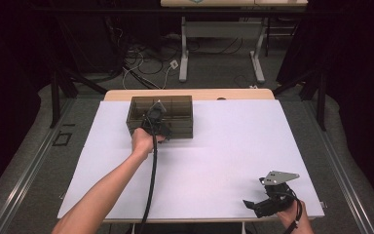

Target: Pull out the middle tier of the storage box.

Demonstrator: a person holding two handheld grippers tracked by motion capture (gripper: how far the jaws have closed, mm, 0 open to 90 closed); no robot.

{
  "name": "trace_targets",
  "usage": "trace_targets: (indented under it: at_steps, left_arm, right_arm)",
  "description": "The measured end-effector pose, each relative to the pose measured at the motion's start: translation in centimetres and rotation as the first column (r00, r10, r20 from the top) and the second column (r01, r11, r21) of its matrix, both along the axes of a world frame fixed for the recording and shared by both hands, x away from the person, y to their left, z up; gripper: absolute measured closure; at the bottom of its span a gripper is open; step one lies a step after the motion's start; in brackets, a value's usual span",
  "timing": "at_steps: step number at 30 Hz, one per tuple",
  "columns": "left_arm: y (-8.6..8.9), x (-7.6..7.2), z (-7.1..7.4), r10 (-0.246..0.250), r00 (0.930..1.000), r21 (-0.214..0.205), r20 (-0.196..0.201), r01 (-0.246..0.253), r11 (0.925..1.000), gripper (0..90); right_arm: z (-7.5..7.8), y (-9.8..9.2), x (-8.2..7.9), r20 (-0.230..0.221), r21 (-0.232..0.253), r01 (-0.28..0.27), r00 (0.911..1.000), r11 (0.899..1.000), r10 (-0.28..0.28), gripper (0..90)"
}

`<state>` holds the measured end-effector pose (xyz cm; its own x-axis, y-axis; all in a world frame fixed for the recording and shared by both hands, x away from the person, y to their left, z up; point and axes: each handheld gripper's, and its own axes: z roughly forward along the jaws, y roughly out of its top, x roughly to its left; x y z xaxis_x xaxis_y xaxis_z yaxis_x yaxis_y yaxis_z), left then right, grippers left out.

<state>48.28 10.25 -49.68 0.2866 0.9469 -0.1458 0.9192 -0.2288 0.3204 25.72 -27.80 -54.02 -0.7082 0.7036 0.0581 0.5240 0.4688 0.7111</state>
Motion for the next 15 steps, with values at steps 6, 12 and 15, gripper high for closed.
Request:
trace_targets:
  at_steps: [6,12,15]
  left_arm:
    - [0.05,0.15,-0.07,0.049,0.9988,0.018,-0.006,-0.049,0.9986,54.1]
    - [0.38,0.19,-0.06,0.061,0.9981,0.002,-0.012,-0.061,0.9982,58.9]
    - [0.34,0.22,-0.08,0.062,0.998,0.006,-0.014,-0.062,0.9981,59.6]
  right_arm:
    - [0.01,0.01,-0.02,-0.002,0.0,0.001,1.0,1.0,-0.001,0.0]
    - [-0.02,0.01,0.05,-0.002,-0.004,0.001,1.0,1.0,-0.001,0.1]
    - [-0.01,0.02,0.04,-0.003,-0.003,0.003,1.0,1.0,-0.003,0.1]
